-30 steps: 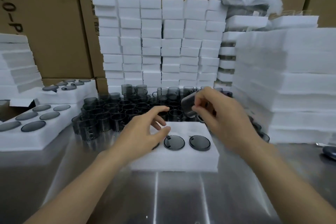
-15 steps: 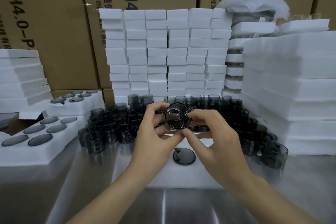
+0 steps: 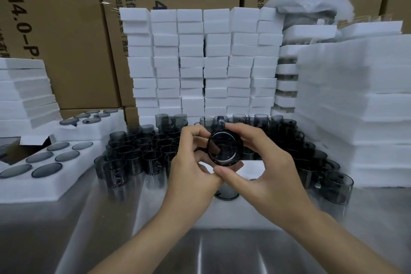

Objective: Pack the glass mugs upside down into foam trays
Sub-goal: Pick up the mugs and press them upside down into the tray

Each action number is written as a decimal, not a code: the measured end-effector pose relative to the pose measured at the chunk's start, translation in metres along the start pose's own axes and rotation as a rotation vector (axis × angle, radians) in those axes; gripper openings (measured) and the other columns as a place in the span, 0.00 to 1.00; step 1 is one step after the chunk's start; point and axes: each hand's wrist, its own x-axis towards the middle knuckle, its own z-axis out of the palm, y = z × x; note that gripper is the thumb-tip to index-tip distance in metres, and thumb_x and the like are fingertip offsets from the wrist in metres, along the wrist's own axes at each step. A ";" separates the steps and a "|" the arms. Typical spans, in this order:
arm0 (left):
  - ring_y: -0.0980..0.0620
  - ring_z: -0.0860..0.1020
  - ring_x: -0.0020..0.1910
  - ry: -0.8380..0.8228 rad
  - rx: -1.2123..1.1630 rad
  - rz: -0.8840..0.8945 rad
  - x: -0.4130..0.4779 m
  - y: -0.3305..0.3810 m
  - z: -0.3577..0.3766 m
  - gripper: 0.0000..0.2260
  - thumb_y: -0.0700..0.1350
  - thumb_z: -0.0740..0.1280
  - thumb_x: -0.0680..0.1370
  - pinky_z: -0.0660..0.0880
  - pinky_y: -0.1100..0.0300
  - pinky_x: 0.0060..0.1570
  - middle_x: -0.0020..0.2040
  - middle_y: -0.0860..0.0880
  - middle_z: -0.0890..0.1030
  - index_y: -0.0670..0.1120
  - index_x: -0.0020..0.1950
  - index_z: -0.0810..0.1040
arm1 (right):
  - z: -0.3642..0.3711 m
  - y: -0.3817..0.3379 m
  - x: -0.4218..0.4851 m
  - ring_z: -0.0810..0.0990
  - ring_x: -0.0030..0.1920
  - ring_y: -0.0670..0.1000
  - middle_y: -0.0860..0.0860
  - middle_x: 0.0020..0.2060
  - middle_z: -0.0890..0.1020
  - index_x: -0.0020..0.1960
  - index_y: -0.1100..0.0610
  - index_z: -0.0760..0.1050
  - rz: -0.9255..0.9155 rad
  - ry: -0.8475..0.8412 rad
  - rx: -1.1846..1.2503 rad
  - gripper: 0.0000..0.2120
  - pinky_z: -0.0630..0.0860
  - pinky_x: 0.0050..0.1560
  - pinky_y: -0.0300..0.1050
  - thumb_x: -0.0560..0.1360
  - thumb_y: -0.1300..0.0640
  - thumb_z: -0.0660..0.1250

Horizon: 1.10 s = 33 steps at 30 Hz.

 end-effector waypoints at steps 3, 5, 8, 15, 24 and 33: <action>0.46 0.86 0.48 0.003 0.067 0.017 0.000 0.002 -0.001 0.31 0.54 0.84 0.65 0.83 0.37 0.50 0.52 0.53 0.83 0.58 0.63 0.73 | 0.001 0.000 0.000 0.79 0.70 0.45 0.41 0.66 0.81 0.74 0.52 0.75 -0.035 0.020 -0.052 0.32 0.73 0.71 0.39 0.73 0.53 0.81; 0.49 0.86 0.50 0.008 0.116 0.042 0.000 0.005 -0.001 0.28 0.54 0.84 0.66 0.83 0.43 0.46 0.56 0.54 0.83 0.60 0.62 0.75 | -0.002 0.001 0.001 0.79 0.70 0.46 0.42 0.66 0.81 0.74 0.52 0.75 -0.043 0.042 -0.067 0.32 0.73 0.70 0.38 0.73 0.53 0.82; 0.52 0.83 0.54 0.060 0.207 0.120 0.002 0.008 -0.005 0.26 0.57 0.82 0.68 0.80 0.55 0.41 0.60 0.57 0.80 0.64 0.63 0.77 | -0.006 0.005 0.002 0.78 0.71 0.49 0.42 0.67 0.79 0.75 0.51 0.74 -0.049 0.057 -0.079 0.31 0.73 0.70 0.39 0.75 0.52 0.80; 0.49 0.80 0.60 0.080 0.327 0.289 0.009 0.012 -0.016 0.29 0.46 0.83 0.73 0.79 0.57 0.45 0.63 0.59 0.79 0.60 0.71 0.77 | -0.005 0.012 0.000 0.67 0.81 0.49 0.38 0.80 0.66 0.86 0.45 0.57 -0.070 0.043 -0.137 0.41 0.70 0.77 0.53 0.79 0.50 0.74; 0.50 0.78 0.70 -0.082 0.224 0.289 0.005 0.015 -0.014 0.31 0.39 0.78 0.74 0.81 0.58 0.55 0.67 0.59 0.80 0.54 0.75 0.74 | -0.005 0.005 0.002 0.76 0.70 0.48 0.48 0.67 0.75 0.76 0.51 0.73 -0.056 0.153 -0.138 0.33 0.74 0.68 0.36 0.75 0.49 0.80; 0.50 0.79 0.71 0.075 0.237 0.360 0.007 0.018 -0.017 0.24 0.40 0.77 0.79 0.80 0.59 0.59 0.67 0.58 0.82 0.52 0.74 0.78 | -0.012 -0.002 0.008 0.85 0.54 0.51 0.55 0.54 0.81 0.66 0.60 0.83 -0.098 0.294 -0.025 0.16 0.83 0.59 0.40 0.79 0.59 0.74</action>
